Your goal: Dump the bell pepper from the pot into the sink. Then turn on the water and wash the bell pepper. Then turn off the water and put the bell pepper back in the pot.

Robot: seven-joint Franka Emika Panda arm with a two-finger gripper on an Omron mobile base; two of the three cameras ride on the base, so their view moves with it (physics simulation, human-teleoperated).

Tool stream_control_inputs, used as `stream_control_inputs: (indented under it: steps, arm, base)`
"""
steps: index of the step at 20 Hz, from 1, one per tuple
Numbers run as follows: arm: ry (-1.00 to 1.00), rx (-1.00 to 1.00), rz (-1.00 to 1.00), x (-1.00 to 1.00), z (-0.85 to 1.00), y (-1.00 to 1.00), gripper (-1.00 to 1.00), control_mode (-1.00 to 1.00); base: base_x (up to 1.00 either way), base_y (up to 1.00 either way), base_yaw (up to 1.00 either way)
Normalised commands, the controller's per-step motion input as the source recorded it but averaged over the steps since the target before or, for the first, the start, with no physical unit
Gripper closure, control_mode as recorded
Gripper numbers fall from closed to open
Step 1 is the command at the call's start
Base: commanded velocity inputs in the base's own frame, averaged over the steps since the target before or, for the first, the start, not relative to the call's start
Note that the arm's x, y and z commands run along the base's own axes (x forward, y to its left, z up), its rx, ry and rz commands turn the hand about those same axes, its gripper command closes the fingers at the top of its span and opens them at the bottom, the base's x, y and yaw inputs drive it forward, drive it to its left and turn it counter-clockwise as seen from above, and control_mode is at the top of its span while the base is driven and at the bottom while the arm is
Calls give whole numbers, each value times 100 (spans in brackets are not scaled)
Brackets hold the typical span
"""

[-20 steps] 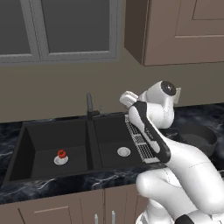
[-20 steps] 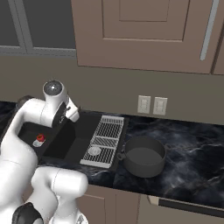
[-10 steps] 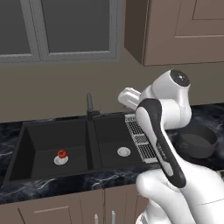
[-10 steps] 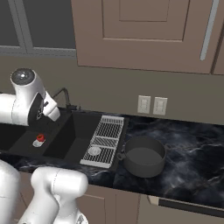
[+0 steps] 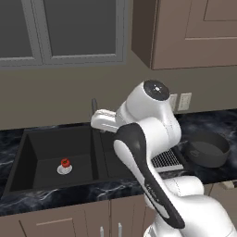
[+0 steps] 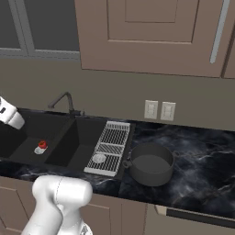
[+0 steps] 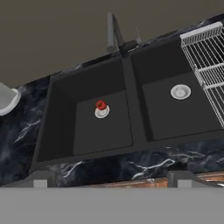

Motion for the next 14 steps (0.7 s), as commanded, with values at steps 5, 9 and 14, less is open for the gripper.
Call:
stream_control_inputs:
  steps: [5, 9, 14]
  arm:
    - [3, -15, 13, -7, 0, 92, -100, -100]
    - [7, -10, 7, 16, -5, 66, -100, -100]
    - [6, -5, 2, 40, -22, 37, -100, -100]
  base:
    - [0, 0, 0]
    - [0, 0, 0]
    - [0, 0, 0]
